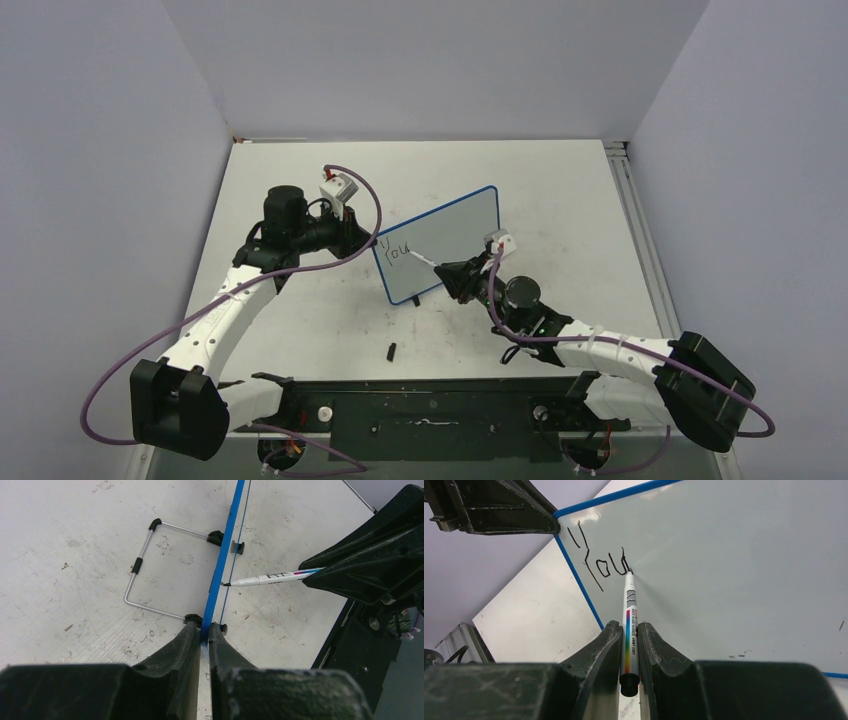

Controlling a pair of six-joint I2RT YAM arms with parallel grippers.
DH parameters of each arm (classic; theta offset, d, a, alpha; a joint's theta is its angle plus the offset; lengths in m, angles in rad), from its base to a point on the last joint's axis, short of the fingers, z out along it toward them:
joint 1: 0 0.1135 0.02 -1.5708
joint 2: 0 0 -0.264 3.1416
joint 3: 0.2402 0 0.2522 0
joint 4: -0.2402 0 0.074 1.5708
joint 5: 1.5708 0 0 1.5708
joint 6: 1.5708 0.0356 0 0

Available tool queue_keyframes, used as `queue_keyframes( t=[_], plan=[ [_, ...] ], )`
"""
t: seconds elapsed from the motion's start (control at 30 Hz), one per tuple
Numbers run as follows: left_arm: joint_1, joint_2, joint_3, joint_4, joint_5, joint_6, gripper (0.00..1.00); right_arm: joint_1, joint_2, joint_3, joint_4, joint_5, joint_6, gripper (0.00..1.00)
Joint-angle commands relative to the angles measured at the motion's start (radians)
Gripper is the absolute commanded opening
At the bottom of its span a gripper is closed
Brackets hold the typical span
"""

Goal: Write a sentence on the whiteboard

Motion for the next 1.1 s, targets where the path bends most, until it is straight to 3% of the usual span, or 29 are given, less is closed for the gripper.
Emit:
queue_keyframes(
  t=[0.0, 0.47, 0.8, 1.07],
  plan=[
    [-0.001, -0.003, 0.008, 0.002, 0.032, -0.008, 0.00, -0.003, -0.012, -0.015, 0.028, 0.032, 0.008, 0.05],
    [0.000, -0.004, 0.007, 0.002, 0.032, -0.008, 0.00, -0.002, -0.060, -0.014, -0.025, 0.096, -0.013, 0.05],
    [0.000, -0.005, 0.007, 0.003, 0.029, -0.007, 0.00, -0.001, -0.113, 0.003, -0.031, 0.024, -0.026, 0.05],
    [0.000, -0.002, 0.007, 0.001, 0.029, -0.007, 0.00, -0.003, -0.190, 0.016, -0.076, 0.059, -0.047, 0.05]
  ],
)
